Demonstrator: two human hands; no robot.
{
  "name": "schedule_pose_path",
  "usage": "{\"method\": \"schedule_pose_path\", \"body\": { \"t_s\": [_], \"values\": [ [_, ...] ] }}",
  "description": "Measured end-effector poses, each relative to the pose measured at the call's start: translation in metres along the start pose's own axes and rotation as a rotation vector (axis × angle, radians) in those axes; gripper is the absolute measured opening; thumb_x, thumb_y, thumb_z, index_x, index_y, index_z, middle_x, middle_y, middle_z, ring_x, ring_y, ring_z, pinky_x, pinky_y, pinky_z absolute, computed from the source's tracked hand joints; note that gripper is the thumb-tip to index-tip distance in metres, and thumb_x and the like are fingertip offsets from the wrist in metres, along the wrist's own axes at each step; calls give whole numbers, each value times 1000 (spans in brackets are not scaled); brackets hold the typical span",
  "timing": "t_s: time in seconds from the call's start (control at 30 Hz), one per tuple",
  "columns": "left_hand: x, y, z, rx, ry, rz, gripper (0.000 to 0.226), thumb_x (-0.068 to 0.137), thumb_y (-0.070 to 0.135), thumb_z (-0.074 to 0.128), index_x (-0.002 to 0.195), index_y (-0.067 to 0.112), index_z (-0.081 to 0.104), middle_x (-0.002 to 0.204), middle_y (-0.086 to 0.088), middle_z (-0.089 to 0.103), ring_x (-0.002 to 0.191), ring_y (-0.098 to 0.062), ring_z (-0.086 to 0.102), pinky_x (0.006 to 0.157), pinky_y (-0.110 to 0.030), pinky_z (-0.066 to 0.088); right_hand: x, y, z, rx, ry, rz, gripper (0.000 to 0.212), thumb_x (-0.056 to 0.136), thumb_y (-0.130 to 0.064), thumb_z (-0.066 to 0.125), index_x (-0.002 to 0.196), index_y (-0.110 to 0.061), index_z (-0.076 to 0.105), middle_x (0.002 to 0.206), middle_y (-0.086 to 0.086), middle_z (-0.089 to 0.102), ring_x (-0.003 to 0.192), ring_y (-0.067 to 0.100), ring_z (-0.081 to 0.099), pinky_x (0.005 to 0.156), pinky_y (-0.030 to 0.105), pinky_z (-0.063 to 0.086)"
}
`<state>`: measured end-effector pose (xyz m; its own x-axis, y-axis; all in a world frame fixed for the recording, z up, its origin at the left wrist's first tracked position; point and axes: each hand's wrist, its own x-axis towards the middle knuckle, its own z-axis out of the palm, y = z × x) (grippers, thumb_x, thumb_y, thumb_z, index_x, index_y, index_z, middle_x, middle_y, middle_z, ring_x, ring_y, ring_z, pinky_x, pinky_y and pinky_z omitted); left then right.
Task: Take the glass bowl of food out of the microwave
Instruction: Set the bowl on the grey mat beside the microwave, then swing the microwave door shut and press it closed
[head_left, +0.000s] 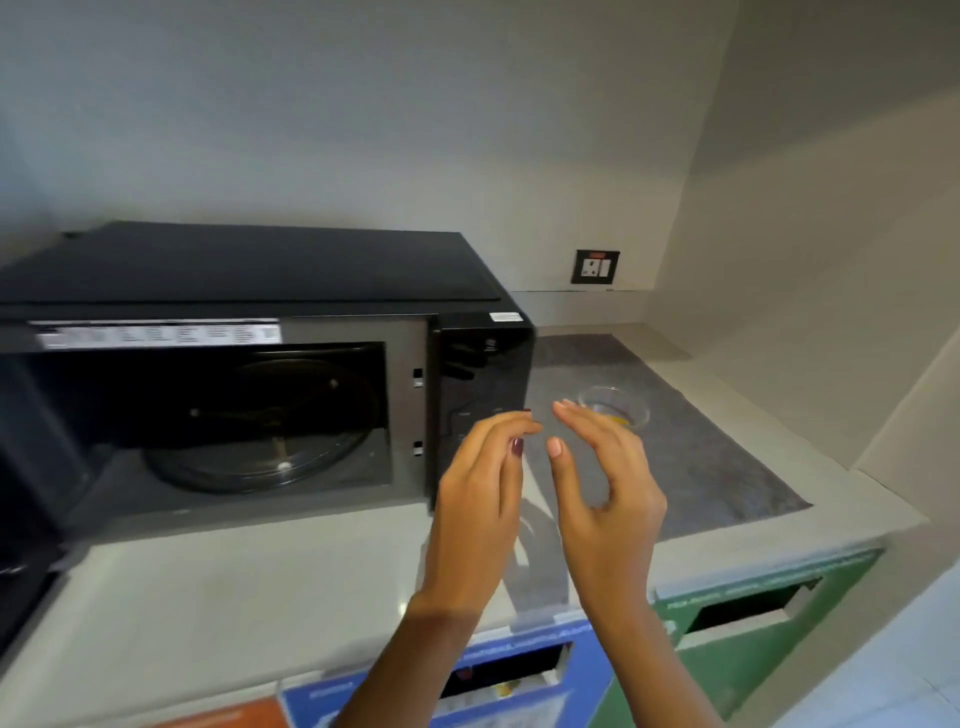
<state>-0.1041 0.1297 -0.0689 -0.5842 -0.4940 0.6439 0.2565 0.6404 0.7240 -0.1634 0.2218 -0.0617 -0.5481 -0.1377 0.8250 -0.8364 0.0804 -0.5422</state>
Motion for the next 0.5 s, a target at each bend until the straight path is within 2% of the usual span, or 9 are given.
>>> {"method": "schedule_pose_path", "body": {
  "t_s": [0.1,0.3,0.4,0.5],
  "values": [
    [-20,11,-39,8,50,-56,30,98,9,42,123,19,56,127,5,59,120,-7,55,102,-35,49,-14,-40,15,110,-57,-13,27,89,-10,64,115,-13,66,118,-2,67,115,9,59,98,17,44],
    [-53,35,-118,188,206,-56,29,99,22,42,124,31,53,129,15,56,121,-1,52,100,-24,48,-42,-116,50,273,-174,-49,30,89,-9,63,119,-8,64,123,2,66,119,8,56,100,20,46],
    [-67,50,-163,317,296,-91,33,99,25,38,129,29,52,135,16,53,129,-3,44,106,-32,44,-57,-153,70,351,-222,-89,32,89,-7,63,122,-9,63,126,1,64,122,8,54,102,24,45],
    [-82,69,-205,399,324,-126,39,98,31,41,138,32,41,146,18,40,139,0,30,114,-36,35,-72,-190,89,447,-283,-122,35,89,-4,61,124,-8,61,128,2,63,124,10,53,104,30,46]
  ]
}}
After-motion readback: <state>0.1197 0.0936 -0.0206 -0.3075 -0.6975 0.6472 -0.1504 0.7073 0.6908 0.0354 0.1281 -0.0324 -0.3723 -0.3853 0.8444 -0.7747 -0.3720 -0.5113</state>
